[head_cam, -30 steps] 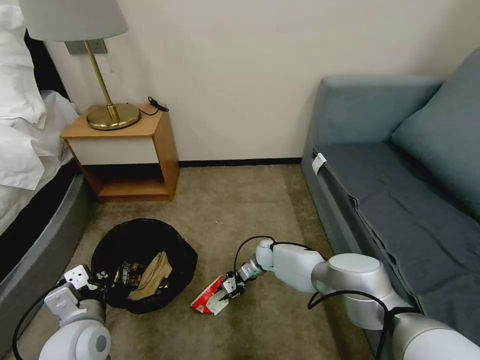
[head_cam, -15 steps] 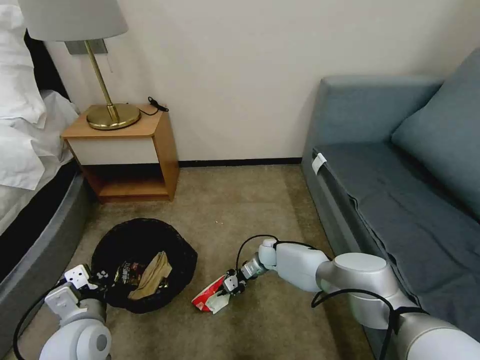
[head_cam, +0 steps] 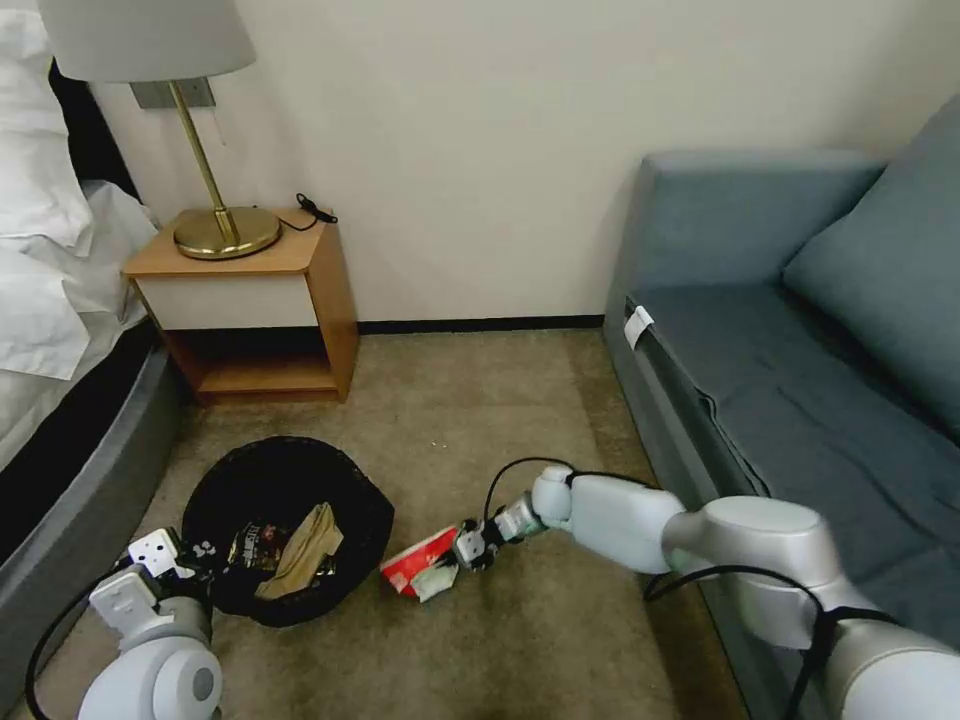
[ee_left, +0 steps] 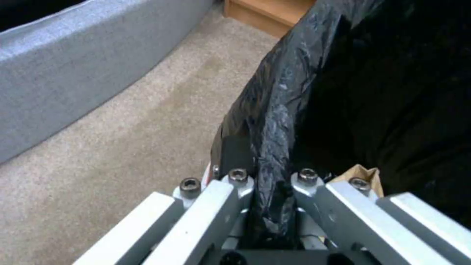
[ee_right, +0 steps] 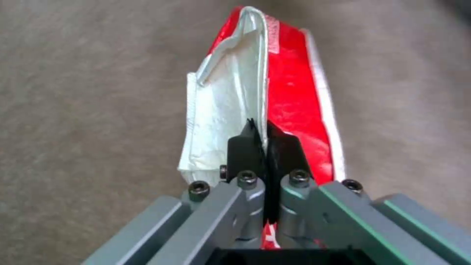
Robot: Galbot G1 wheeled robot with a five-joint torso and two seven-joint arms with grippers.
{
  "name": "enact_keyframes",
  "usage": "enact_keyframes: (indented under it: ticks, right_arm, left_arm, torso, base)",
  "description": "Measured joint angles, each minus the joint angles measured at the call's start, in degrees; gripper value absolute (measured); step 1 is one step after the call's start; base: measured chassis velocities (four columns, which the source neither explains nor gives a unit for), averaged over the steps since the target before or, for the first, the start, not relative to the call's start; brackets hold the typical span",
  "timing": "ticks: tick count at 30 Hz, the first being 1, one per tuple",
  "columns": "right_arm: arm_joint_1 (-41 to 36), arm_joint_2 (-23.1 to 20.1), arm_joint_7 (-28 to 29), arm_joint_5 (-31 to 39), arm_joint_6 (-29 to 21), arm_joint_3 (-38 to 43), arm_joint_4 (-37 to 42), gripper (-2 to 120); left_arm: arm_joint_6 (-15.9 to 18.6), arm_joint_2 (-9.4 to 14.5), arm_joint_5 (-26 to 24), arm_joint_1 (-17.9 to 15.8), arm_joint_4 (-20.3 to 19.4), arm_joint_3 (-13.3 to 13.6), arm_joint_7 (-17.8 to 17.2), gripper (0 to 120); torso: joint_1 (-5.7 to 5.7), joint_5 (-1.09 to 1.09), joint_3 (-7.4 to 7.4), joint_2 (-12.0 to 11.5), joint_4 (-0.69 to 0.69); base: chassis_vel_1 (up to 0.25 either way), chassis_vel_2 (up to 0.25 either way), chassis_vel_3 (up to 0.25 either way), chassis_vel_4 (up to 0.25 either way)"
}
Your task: Pick up the trash bin, then pick up the garbage on the floor and place it into the trash bin.
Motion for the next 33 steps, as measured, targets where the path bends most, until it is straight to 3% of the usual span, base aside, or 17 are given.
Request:
enact_keyframes:
  ticks: [4, 9, 11, 21, 28, 33]
  right_arm:
    - [1.0, -6.2, 1.6, 4.0, -2.9, 5.8, 8.1, 0]
    - [1.7, -10.8, 3.6, 5.6, -4.7, 11.4, 15.2, 0]
    - [2.5, -13.0, 5.9, 7.9, -7.9, 14.5, 22.4, 0]
    - [4.9, -8.5, 14.6, 14.3, -16.1, 15.5, 42.0, 0]
    - [4.8, -7.5, 17.7, 16.2, -18.2, 9.2, 47.5, 0]
    - [4.3, -5.8, 18.6, 14.5, -18.2, 6.2, 46.2, 0]
  left_arm:
    - [0.0, 0.3, -0.1, -0.1, 0.2, 0.1, 0.0, 2]
    - [0.1, 0.4, -0.1, -0.3, 0.2, 0.5, 0.0, 2]
    - [0.1, 0.3, 0.2, -0.5, 0.2, 0.9, 0.0, 2]
    - [0.3, -0.4, 1.2, -0.9, -0.2, 2.1, -0.2, 2]
    - [0.5, -0.5, 1.2, -1.0, -0.6, 2.3, -0.2, 2]
    - [0.5, -0.6, 1.2, -1.0, -1.0, 2.5, -0.3, 2]
  torso:
    - [0.0, 0.01, 0.0, 0.0, -0.02]
    - [0.0, 0.0, 0.0, 0.0, -0.02]
    - [0.0, -0.01, 0.0, 0.0, -0.05]
    - [0.0, -0.03, -0.01, 0.0, 0.02]
    - [0.0, -0.03, 0.0, 0.0, -0.01]
    - [-0.01, -0.02, 0.0, 0.0, -0.01]
  base:
    - [0.0, 0.0, 0.0, 0.0]
    - [0.0, 0.0, 0.0, 0.0]
    - [0.0, 0.0, 0.0, 0.0]
    - [0.0, 0.0, 0.0, 0.0]
    - [0.0, 0.0, 0.0, 0.0]
    - [0.0, 0.0, 0.0, 0.0]
